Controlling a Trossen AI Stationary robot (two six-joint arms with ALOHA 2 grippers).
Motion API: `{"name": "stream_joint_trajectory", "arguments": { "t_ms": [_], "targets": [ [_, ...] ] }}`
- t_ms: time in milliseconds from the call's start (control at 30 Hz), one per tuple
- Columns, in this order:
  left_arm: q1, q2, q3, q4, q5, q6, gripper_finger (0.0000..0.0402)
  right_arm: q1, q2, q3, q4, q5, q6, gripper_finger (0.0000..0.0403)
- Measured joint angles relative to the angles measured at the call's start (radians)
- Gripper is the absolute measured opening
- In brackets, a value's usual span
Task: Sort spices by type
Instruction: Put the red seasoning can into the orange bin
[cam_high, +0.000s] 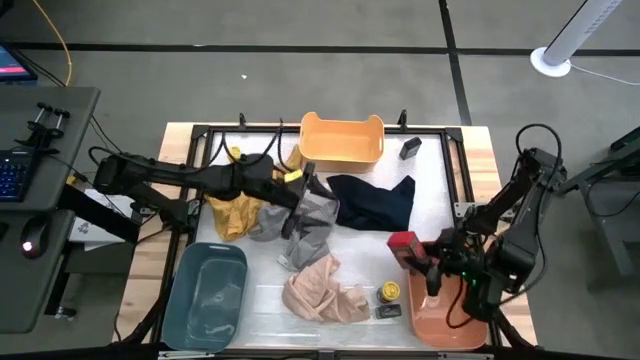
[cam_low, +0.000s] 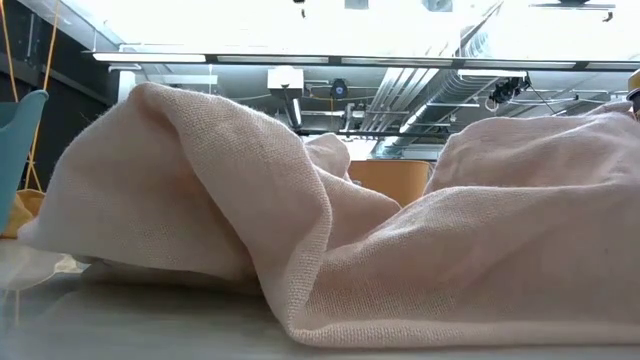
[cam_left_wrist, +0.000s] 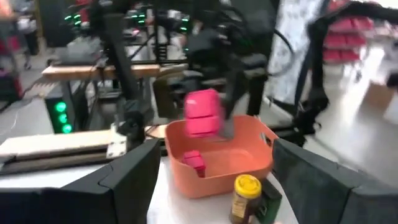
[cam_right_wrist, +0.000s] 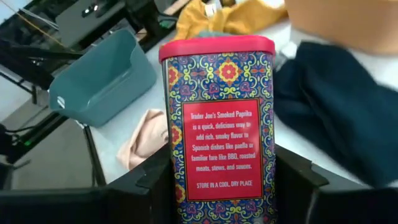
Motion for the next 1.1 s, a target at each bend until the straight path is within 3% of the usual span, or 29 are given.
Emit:
{"name": "stream_joint_trajectory", "arguments": {
  "t_ms": [167,300,400,600,833,1100],
  "targets": [
    [-0.062,0.081,0.134,-0.168,-0.068,0.085,0.0296,-0.102,-0.02,0.0,0.186,-0.047,-0.337,0.0193],
    [-0.078,0.163,0.26,-0.26,-0.13,0.084,0.0296,-0.204,-0.017,0.0,0.408,-0.183,-0.628,0.0197],
    [-0.09,0.208,0.339,-0.304,-0.125,0.105,0.0296,-0.267,-0.014,0.0,0.507,-0.243,-0.75,0.0193],
    [-0.115,0.24,0.408,-0.471,-0.096,0.205,0.0296,-0.354,-0.014,0.0,0.568,-0.253,-0.826,0.0193],
    [-0.116,0.239,0.41,-0.485,-0.129,0.149,0.0296,-0.428,-0.013,0.0,0.634,-0.361,-0.891,0.0193],
    [-0.109,0.244,0.411,-0.464,-0.181,0.085,0.0296,-0.454,-0.012,0.001,0.694,-0.411,-0.974,0.0194]
  ]
}}
